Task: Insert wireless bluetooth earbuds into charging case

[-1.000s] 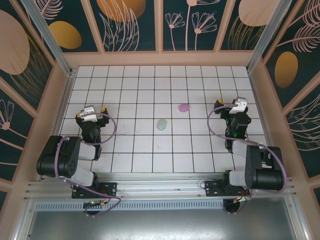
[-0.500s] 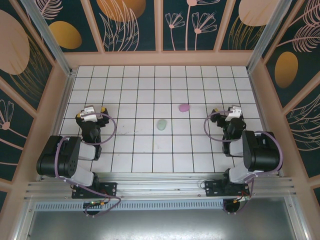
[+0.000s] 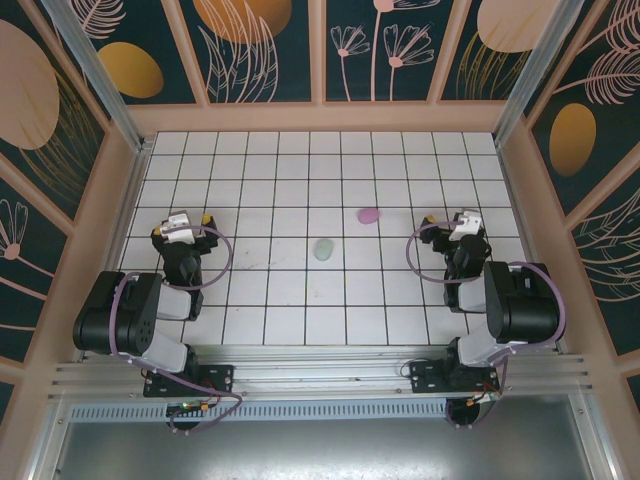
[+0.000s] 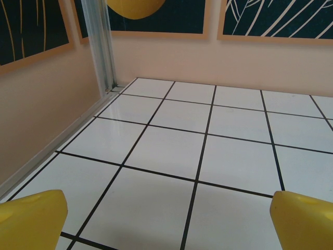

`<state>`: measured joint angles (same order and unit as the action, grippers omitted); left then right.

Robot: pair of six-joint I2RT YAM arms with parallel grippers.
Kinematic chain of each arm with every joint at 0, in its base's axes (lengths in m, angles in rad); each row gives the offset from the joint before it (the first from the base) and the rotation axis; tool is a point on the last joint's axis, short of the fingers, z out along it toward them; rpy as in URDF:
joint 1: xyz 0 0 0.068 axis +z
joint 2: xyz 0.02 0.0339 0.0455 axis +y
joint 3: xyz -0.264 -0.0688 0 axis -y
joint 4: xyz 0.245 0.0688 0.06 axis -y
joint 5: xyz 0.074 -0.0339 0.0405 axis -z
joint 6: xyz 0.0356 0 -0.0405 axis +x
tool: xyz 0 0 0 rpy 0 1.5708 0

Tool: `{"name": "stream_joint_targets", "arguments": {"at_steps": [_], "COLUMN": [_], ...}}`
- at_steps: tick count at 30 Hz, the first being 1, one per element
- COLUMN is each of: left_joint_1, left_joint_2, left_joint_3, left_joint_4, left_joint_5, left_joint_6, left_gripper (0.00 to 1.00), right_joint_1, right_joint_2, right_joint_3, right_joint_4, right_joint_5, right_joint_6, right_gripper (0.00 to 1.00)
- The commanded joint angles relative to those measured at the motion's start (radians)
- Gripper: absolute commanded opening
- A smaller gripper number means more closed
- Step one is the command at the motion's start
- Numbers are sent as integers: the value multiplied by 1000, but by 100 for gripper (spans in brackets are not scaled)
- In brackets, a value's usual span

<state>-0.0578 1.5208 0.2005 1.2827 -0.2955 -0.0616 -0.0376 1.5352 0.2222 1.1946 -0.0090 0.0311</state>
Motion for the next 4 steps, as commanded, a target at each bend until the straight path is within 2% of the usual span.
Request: {"name": "stream_joint_targets", "arguments": {"at_steps": [1, 4], "left_joint_1": [6, 6], "left_joint_2": [0, 0], "left_joint_3": [13, 13], "left_joint_4": [37, 37], "left_joint_5": [8, 7], "left_joint_6": [-15, -15], "left_gripper": [99, 99], "right_joint_1": [2, 3], "right_joint_2": [8, 6], "right_joint_3": [18, 16], "right_joint_4": [40, 45], "right_joint_5": [-9, -8], "right_joint_6": [-10, -13], "right_gripper": [99, 99]}}
